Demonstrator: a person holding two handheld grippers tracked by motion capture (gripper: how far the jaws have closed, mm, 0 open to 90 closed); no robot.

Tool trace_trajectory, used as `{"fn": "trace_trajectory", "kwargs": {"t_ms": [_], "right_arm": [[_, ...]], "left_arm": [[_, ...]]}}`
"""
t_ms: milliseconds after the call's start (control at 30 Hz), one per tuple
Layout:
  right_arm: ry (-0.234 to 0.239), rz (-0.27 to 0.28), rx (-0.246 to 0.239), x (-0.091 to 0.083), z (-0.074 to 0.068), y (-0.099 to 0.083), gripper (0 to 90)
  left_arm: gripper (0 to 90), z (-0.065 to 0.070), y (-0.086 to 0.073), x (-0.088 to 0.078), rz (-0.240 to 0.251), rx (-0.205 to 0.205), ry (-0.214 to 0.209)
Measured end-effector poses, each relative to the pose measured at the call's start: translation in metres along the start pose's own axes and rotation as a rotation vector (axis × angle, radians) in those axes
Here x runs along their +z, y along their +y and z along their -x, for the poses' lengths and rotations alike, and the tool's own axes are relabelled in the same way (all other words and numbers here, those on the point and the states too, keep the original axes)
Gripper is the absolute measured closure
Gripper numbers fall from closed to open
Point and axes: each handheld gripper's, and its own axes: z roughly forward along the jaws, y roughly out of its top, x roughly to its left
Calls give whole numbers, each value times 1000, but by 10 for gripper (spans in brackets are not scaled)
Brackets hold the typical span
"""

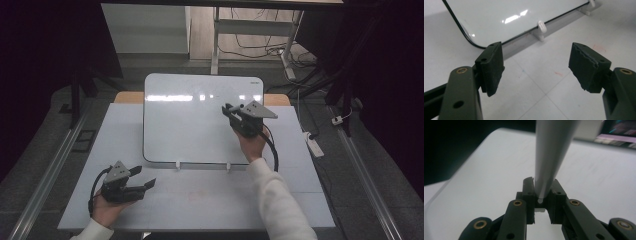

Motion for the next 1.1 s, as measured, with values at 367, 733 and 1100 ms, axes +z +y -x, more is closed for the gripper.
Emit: {"fn": "trace_trajectory", "kwargs": {"t_ms": [367,733,1100], "right_arm": [[264,-192,61,-45,-37,-34,777],[428,-232,99,-43,-66,-44,776],[518,-264,112,-37,-77,-50,775]], "left_arm": [[286,18,34,-1,84,82,-8],[297,69,102,24,166,220,-145],[416,88,128,62,145,268,-308]]}}
